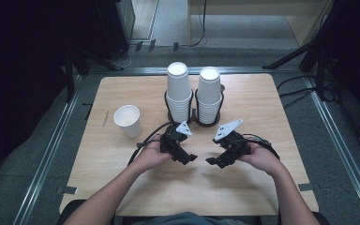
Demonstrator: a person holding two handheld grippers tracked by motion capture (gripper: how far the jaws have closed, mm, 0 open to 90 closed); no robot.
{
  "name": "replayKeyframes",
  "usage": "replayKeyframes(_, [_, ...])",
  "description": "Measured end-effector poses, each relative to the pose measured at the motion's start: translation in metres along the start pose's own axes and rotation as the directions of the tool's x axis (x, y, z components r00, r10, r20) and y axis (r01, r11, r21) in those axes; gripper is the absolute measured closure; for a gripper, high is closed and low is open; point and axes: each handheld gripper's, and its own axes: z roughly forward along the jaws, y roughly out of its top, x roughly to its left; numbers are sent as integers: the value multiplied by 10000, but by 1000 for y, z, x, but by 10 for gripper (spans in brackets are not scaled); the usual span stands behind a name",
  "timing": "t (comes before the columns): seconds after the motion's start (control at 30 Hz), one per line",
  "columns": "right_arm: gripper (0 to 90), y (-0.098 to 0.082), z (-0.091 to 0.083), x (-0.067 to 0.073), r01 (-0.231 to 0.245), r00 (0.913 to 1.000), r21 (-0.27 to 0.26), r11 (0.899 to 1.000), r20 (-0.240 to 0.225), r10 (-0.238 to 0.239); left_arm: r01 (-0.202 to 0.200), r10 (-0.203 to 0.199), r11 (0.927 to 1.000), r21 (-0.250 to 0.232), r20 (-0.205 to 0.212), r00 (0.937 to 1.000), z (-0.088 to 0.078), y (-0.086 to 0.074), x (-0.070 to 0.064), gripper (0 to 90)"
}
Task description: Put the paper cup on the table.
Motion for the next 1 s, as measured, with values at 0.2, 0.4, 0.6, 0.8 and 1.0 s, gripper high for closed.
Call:
replayKeyframes(0.2, [166, 2, 3, 1, 54, 10000, -3, 10000, -5, -54, -155, 155, 9997, -183, -1, 9999, -2, 4, -5, 0])
replayKeyframes(0.4, [166, 3, 3, 2, 63, 10000, -36, 10000, 39, -63, -410, 411, 9988, -260, 29, 9992, -5, 5, -8, 0])
replayKeyframes(0.6, [166, 3, 3, 1, 57, 10000, -31, 10000, 40, -57, -327, 328, 9991, -285, 22, 9995, -8, 4, -6, 0])
replayKeyframes(0.8, [166, 3, 3, 2, 67, 10000, -36, 10000, 42, -67, -317, 320, 9987, -403, 56, 9995, -11, 5, -5, 0])
replayKeyframes(1.0, [166, 2, 3, 1, 74, 10000, -30, 10000, 22, -74, -361, 365, 9985, -406, 104, 9993, -11, 5, -6, 0])
